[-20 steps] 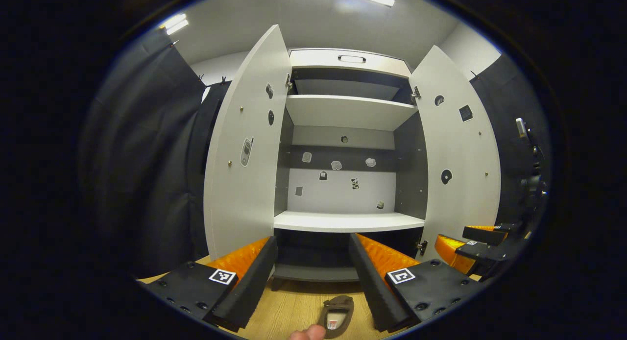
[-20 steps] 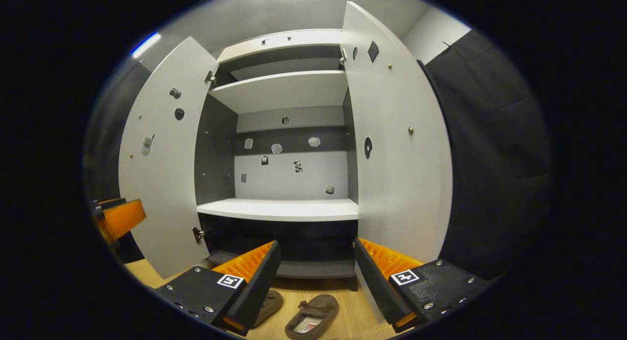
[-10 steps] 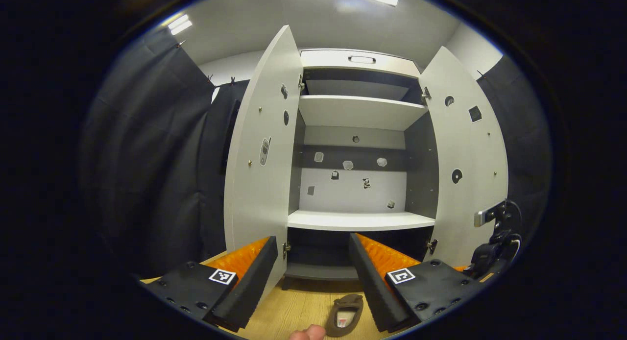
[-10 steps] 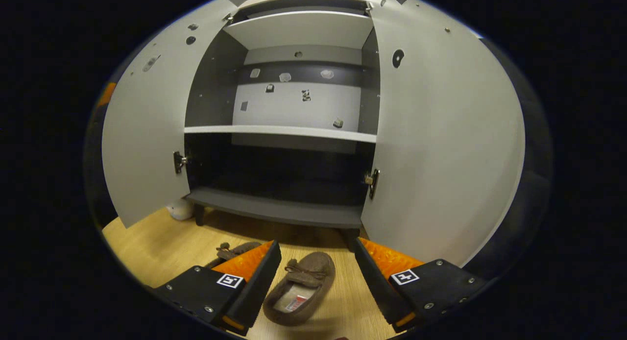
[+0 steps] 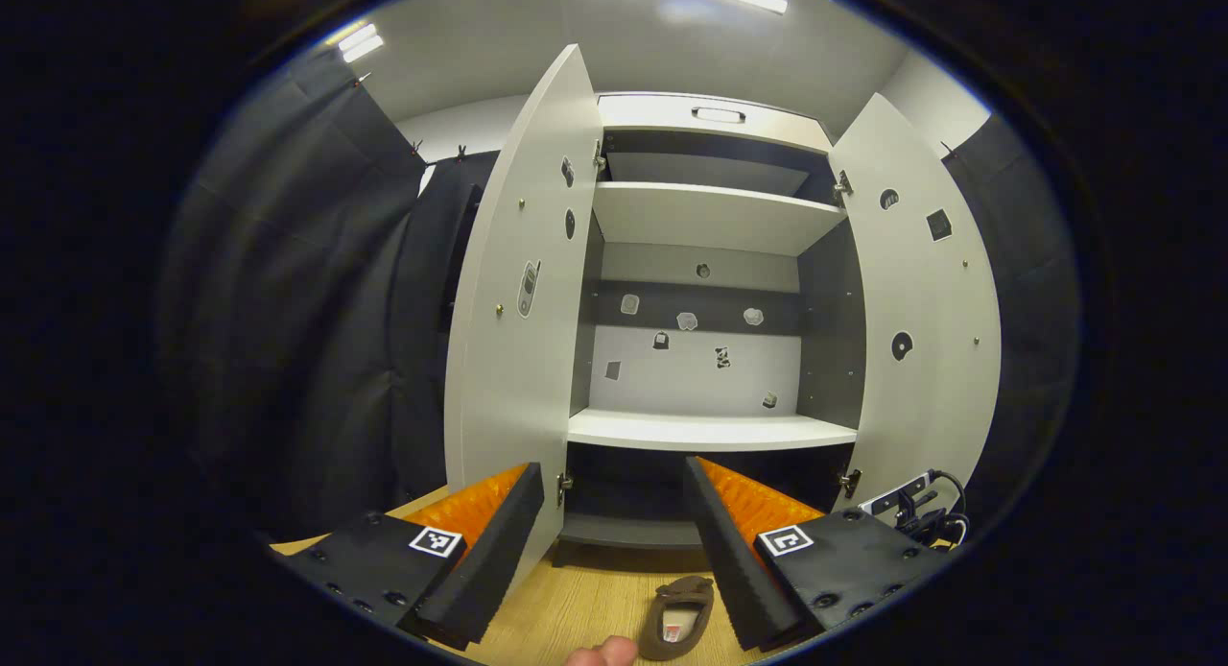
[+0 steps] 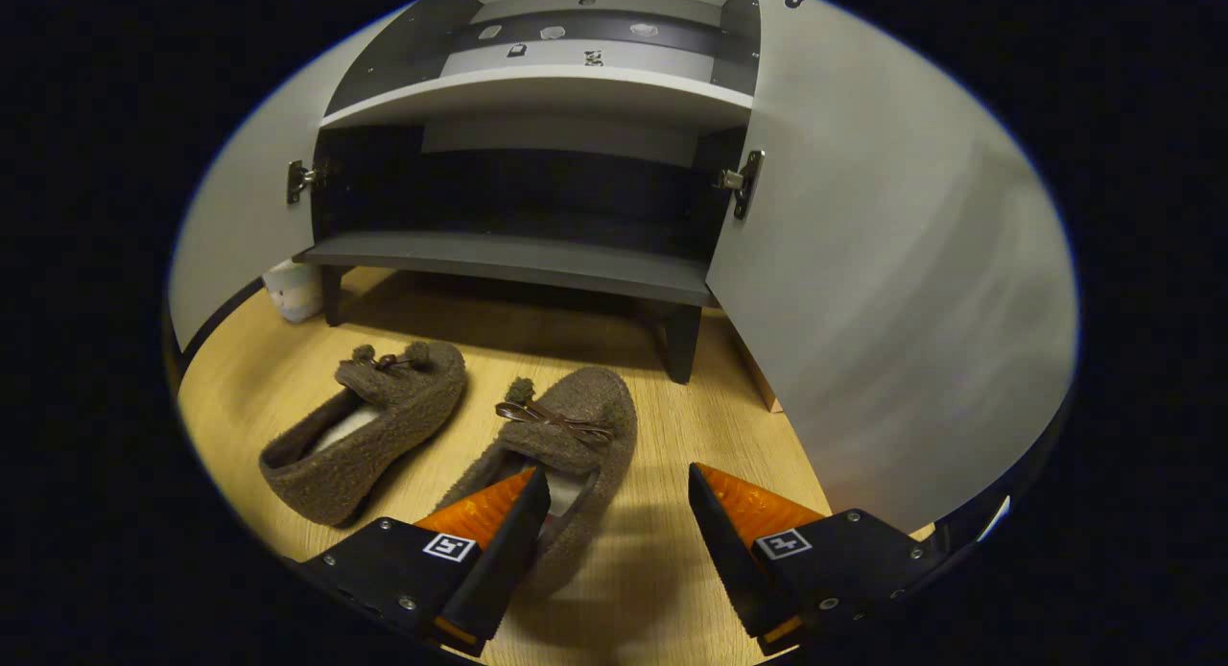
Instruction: Grab one shoe with the right hand and put it into the shoe cabinet, grab the other shoe with the left hand and put it into the shoe cabinet; then close the right door with the right hand and the left door with the left hand.
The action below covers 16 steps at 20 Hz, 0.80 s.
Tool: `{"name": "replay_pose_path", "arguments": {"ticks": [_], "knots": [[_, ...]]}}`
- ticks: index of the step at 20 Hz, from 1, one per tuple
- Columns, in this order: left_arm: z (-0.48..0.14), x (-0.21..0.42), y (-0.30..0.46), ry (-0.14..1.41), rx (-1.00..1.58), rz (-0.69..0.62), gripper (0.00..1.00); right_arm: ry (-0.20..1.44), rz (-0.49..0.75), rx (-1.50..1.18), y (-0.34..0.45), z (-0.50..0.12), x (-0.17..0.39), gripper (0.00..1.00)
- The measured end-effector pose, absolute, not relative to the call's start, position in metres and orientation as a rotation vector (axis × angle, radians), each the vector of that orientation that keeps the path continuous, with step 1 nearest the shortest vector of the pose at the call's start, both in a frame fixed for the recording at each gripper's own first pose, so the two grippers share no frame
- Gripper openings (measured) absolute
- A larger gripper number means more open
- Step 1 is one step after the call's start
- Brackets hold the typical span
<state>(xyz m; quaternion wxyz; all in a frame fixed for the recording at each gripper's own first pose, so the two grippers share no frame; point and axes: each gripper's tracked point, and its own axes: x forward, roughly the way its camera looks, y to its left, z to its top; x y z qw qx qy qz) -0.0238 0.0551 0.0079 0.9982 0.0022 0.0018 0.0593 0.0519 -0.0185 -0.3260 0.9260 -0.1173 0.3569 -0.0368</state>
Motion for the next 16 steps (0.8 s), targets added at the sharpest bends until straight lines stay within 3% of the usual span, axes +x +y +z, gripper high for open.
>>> {"name": "replay_pose_path", "arguments": {"ticks": [3,6,9,12,14,15,16], "knots": [[0.007,-0.021,0.053,0.010,0.007,0.105,0.94,0.754,-0.065,-0.170,-0.015,-0.344,0.069,0.89],[0.008,-0.020,0.052,0.010,0.011,0.105,0.99,0.809,-0.067,-0.201,-0.022,-0.367,0.080,0.84],[0.009,-0.023,0.055,0.005,0.015,0.118,0.99,0.822,-0.057,-0.172,-0.016,-0.375,0.082,0.66],[0.006,-0.026,0.060,0.009,0.009,0.134,0.96,0.813,-0.018,-0.172,-0.010,-0.376,0.083,0.55],[0.006,-0.027,0.061,0.012,0.005,0.133,0.96,0.803,-0.051,-0.200,-0.020,-0.373,0.084,0.40],[0.005,-0.027,0.062,0.012,0.007,0.132,0.96,0.800,-0.056,-0.201,-0.019,-0.372,0.085,0.19],[0.006,-0.028,0.062,0.011,0.010,0.129,0.99,0.795,-0.049,-0.198,-0.018,-0.371,0.085,0.12]]}}
